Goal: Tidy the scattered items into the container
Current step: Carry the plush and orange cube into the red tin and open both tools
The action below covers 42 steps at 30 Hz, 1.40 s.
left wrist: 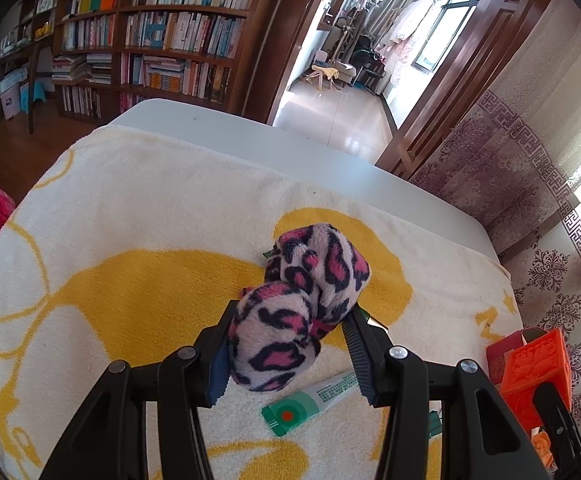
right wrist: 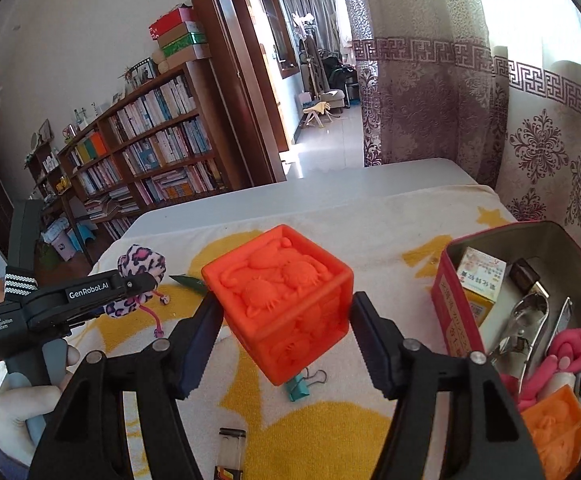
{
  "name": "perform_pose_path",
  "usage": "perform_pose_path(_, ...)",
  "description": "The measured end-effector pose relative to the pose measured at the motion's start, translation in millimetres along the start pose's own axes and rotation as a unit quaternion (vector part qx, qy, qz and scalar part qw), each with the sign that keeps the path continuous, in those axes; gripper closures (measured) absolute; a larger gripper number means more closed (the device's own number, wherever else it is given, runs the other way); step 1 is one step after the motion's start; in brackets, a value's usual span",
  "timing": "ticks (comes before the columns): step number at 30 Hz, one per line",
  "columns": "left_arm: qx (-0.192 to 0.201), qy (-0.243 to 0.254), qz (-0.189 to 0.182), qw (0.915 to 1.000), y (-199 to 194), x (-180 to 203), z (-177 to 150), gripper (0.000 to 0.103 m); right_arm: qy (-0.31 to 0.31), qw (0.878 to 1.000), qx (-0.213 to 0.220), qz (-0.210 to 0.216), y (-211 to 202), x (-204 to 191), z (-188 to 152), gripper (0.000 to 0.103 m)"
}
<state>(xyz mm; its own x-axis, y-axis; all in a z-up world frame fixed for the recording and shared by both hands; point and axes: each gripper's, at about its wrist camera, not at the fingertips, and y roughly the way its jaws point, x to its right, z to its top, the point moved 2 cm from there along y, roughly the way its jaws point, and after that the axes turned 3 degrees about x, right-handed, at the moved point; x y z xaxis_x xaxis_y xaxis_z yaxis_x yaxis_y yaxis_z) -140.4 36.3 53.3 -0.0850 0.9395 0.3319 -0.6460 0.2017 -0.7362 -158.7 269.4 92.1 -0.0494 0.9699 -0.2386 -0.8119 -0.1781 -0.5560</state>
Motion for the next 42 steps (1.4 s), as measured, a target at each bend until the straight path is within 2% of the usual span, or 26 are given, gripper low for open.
perform_pose_path(7, 0.008, 0.013, -0.008, 0.9999, -9.5, 11.8, -0.7, 0.052, 0.036, 0.995, 0.043, -0.078, -27.6, 47.4, 19.4, 0.034)
perform_pose_path(12, 0.007, 0.016, -0.028, 0.9995, -14.4, 20.0, -1.9, 0.052, 0.059, 0.985, 0.066, -0.150, -43.1, 84.4, 26.2, 0.033)
perform_pose_path(15, 0.010, 0.025, -0.029, 0.9992, -17.3, 25.7, -2.9, 0.052, 0.076, 0.977, 0.063, -0.190, -46.5, 110.2, 28.7, 0.033)
perform_pose_path(20, 0.013, 0.032, -0.033, 0.9988, -21.9, 32.7, -4.7, 0.052, 0.122, 0.966, 0.043, -0.225, -45.1, 151.3, 23.8, 0.033)
perform_pose_path(25, 0.012, 0.040, -0.035, 0.9985, -21.8, 38.9, -8.1, 0.052, 0.155, 0.961, 0.026, -0.227, -42.2, 167.2, 18.3, 0.031)
perform_pose_path(30, 0.011, 0.050, -0.034, 0.9981, -20.9, 46.0, -11.0, 0.052, 0.135, 0.959, 0.043, -0.243, -48.7, 157.4, 20.1, 0.030)
perform_pose_path(35, 0.007, 0.068, -0.037, 0.9970, -19.8, 58.5, -17.0, 0.052, 0.138, 0.959, 0.053, -0.242, -49.8, 154.4, 21.2, 0.025)
perform_pose_path(42, -0.009, 0.099, -0.066, 0.9929, -20.2, 86.9, -32.6, 0.052, 0.154, 0.953, 0.066, -0.252, -59.7, 161.6, 23.7, 0.024)
